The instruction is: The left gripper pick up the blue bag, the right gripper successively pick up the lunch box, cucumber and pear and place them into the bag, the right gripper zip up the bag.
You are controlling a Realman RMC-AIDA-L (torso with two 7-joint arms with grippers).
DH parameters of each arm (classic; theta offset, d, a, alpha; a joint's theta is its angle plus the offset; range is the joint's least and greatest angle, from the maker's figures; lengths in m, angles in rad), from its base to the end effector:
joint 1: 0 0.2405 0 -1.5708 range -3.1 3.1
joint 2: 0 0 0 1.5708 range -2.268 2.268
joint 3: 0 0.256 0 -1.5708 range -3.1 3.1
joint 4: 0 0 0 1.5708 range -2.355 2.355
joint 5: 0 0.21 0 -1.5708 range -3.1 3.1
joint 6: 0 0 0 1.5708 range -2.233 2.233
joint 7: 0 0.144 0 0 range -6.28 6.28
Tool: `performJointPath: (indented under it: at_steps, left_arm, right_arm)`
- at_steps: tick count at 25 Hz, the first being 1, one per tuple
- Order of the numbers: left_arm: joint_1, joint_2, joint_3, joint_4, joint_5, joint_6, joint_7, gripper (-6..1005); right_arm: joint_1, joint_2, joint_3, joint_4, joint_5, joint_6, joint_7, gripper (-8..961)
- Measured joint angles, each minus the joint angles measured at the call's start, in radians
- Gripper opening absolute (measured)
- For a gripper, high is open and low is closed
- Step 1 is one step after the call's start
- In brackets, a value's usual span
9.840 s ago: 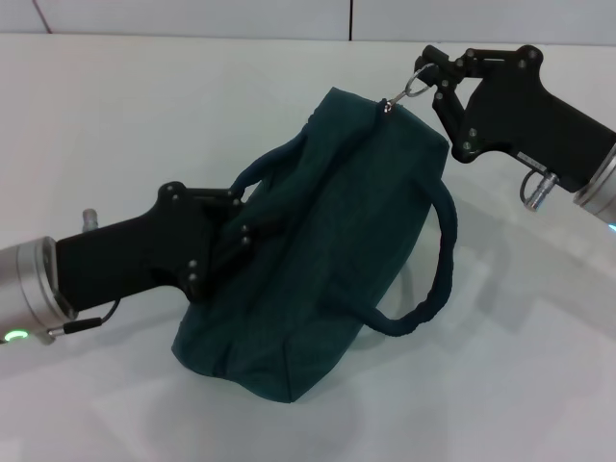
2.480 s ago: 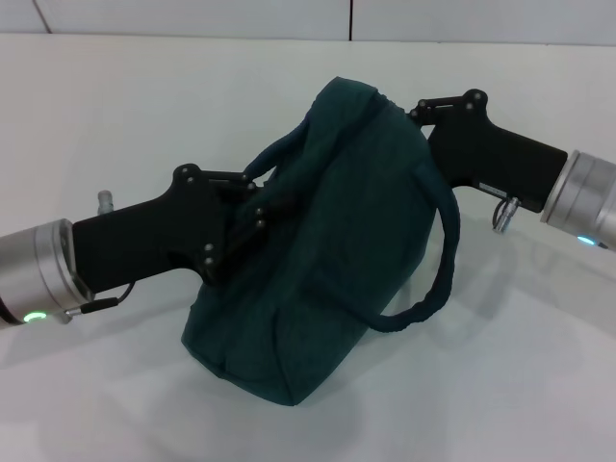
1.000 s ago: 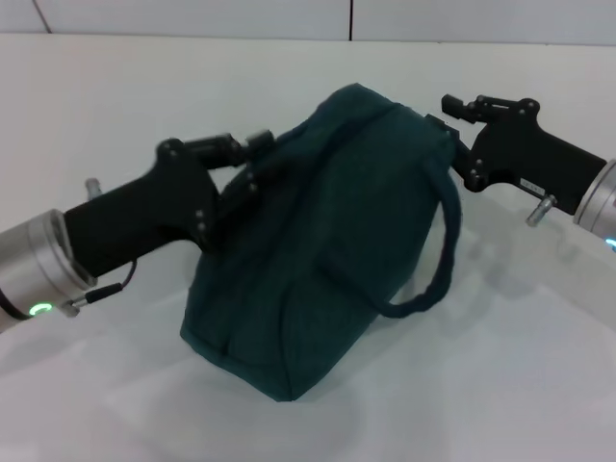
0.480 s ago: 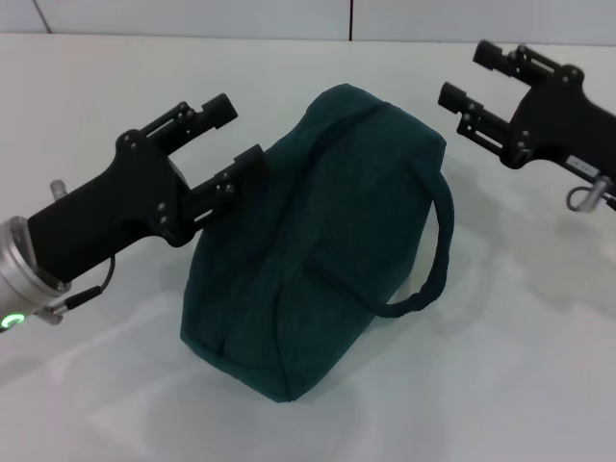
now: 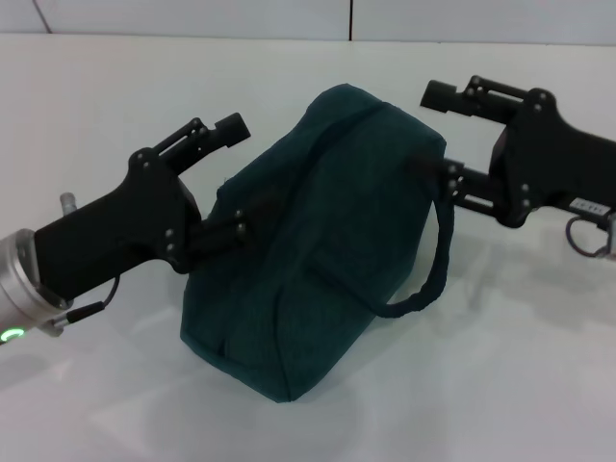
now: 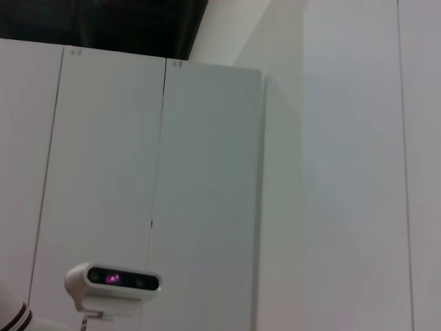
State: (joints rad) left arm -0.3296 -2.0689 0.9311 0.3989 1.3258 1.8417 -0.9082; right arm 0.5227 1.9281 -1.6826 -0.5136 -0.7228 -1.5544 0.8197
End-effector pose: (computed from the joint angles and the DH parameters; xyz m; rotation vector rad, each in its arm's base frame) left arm -0.2594 0.2564 0.0053 -2.3734 -0.2789 -1.3971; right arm 0.1864 0.3226 -0.0046 -2.5607 -0.0764 1.3022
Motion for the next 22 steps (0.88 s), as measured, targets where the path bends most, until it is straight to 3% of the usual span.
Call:
performJointPath:
  at_steps: [22]
  left_arm:
    - [0.006,-0.006,0.0,-0.011,0.006,0.001,0.012,856]
  right_arm:
    - [-0.029,0.029,0.001,0.007,-0.033,-0.008,-0.045,589]
